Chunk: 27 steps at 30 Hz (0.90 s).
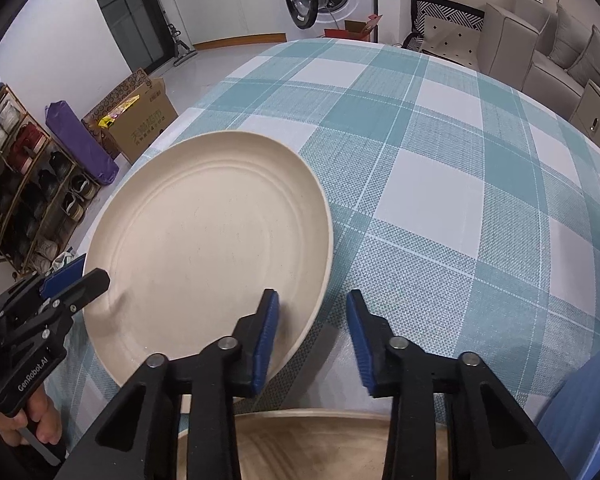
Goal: Organize plates and bowls
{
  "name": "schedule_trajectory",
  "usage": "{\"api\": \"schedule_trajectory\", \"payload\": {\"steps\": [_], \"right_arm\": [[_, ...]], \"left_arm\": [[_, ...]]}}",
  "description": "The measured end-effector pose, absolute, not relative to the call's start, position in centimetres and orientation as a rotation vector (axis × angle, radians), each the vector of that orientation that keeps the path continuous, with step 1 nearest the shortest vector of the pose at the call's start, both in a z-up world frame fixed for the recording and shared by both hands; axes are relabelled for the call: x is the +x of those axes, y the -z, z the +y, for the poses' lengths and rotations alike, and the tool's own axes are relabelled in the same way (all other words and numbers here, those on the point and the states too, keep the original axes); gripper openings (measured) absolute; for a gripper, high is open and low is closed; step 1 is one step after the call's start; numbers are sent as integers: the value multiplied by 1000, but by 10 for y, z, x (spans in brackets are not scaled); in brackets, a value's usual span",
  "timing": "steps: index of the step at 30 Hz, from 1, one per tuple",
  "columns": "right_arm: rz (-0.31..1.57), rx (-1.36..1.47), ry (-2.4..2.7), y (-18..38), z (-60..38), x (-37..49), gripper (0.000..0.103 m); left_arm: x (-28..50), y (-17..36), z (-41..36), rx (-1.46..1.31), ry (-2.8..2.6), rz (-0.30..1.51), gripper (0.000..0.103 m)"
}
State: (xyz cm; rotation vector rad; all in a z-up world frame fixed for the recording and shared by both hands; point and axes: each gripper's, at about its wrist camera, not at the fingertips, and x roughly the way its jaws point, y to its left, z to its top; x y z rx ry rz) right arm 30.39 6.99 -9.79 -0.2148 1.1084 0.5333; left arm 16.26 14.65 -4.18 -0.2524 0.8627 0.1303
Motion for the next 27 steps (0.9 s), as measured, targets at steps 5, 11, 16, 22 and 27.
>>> {"api": "schedule_trajectory", "payload": {"steps": [5,11,16,22,27], "right_arm": [[1093,-253,-540,97,76,298,26],[1067,-268,-534,94,77,295,23],[1036,-282,-539,90,77,292,23],[1021,-278,-542,87,76,290,23],[1004,-279,-547,81,74,286,23]], "left_arm": [[163,41,143,-236,-126,865,22],[161,40,145,-244,-132,859,22],[160,37,145,-235,-141,849,22],[157,32,144,-237,-139,829,22],[154,26,144,-242,-134,814,22]]}}
